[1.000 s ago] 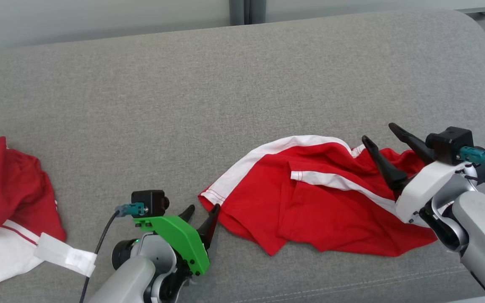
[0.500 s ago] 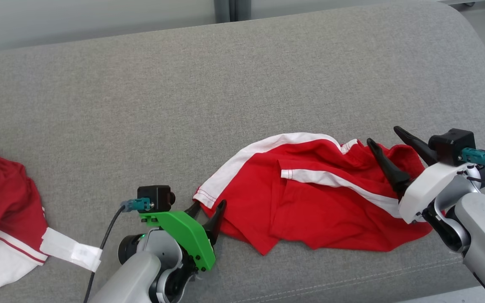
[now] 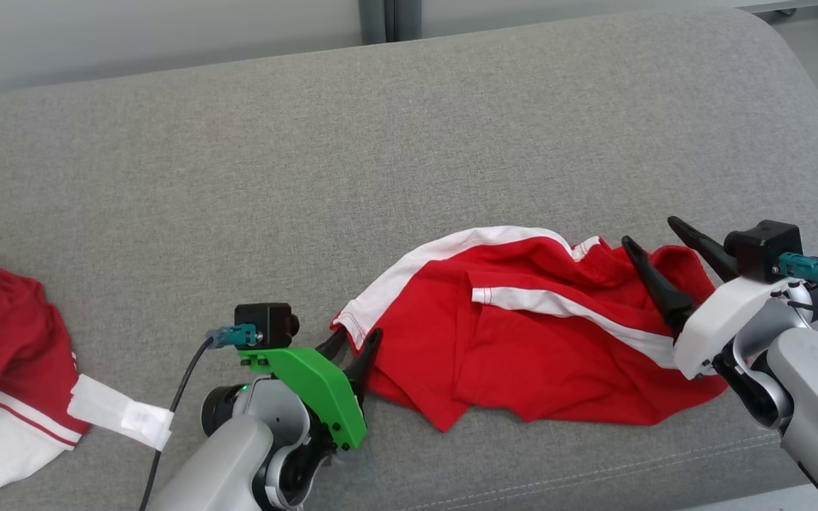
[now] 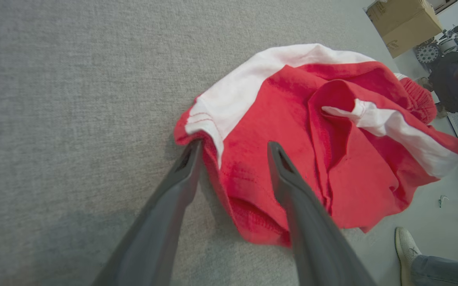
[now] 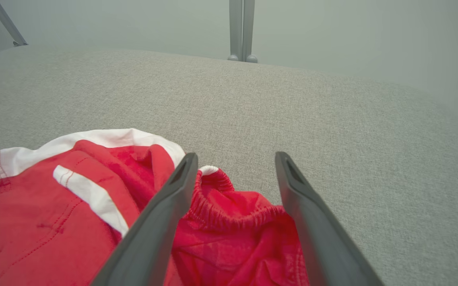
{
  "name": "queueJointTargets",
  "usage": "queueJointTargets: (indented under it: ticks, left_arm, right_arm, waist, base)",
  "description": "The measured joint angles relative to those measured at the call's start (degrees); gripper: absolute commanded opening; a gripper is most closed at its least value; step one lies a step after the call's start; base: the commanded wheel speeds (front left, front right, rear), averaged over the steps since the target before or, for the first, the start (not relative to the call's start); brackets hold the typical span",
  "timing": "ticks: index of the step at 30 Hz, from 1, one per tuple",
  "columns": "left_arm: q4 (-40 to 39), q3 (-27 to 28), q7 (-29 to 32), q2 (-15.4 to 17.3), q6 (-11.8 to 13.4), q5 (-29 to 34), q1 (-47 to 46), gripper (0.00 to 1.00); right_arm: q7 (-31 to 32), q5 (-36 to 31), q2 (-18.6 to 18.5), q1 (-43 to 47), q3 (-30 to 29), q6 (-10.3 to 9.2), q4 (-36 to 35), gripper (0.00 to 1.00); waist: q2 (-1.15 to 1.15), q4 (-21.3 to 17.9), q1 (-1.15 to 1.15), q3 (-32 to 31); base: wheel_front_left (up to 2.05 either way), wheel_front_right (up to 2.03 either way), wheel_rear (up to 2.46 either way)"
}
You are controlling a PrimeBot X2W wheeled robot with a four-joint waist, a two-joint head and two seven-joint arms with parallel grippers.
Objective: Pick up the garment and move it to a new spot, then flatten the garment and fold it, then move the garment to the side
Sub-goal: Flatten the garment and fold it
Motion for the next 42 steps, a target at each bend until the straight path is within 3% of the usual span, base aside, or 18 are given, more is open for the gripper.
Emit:
queueJointTargets:
  ticks: [4,10,12,17,21,23,24,32,42]
  left_arm:
    - [1.0,0.23,0.0,-0.12,0.0,-0.09,0.01,0.71]
    - [2.44,0.98,-0.51,-0.31,0.0,-0.09,0.01,0.69]
    - [2.98,1.36,-0.57,-0.35,0.0,-0.09,0.01,0.56]
    - [3.65,1.67,-1.08,-0.54,0.01,-0.09,-0.01,0.36]
    - [4.76,1.91,-1.77,-0.75,0.01,-0.09,-0.03,0.27]
    - [4.95,1.94,-1.78,-0.8,0.01,-0.09,-0.03,0.14]
    - [5.04,1.94,-2.1,-0.92,0.01,-0.09,-0.04,0.0]
    - [4.78,1.93,-3.55,-1.4,0.3,1.01,-1.86,0.0]
    - [2.27,1.23,-3.52,-1.49,0.14,1.6,-3.25,0.0]
  right_arm:
    - [0.0,0.0,0.12,0.01,0.15,0.01,0.0,1.0]
    - [-0.01,0.0,0.1,0.01,0.18,0.01,-0.01,1.0]
    - [-0.01,0.0,0.07,0.02,0.18,0.01,0.0,1.0]
    - [-0.02,0.01,0.07,0.07,0.18,0.0,0.04,1.0]
    - [-0.16,0.03,0.12,0.09,0.19,0.0,0.07,1.0]
    - [-0.16,0.03,0.13,0.09,0.19,0.0,0.07,1.0]
    - [-0.18,0.03,0.13,0.09,0.19,0.0,0.07,1.0]
    - [-0.19,0.31,0.73,0.05,0.13,0.11,-0.23,1.0]
    - [0.93,6.0,3.24,0.05,-1.45,1.27,0.21,0.99]
  waist:
    - [0.0,-0.13,0.0,-0.11]
    - [0.0,-0.44,0.0,-0.04]
    - [0.0,-0.59,0.0,-0.02]
    - [0.0,-0.9,0.0,0.04]
    - [0.0,-1.14,0.0,0.12]
    - [0.0,-1.2,0.0,0.14]
    - [0.0,-1.25,0.0,0.17]
    - [0.0,-1.19,0.0,0.37]
    - [0.0,1.31,0.0,0.66]
  base:
    - [0.0,0.0,0.0]
    - [0.0,0.0,0.0]
    - [0.0,0.0,0.0]
    - [0.0,0.0,0.0]
    - [0.0,0.0,0.0]
    - [0.0,0.0,0.0]
    - [0.0,0.0,0.0]
    - [0.0,0.0,0.0]
    - [0.0,0.0,0.0]
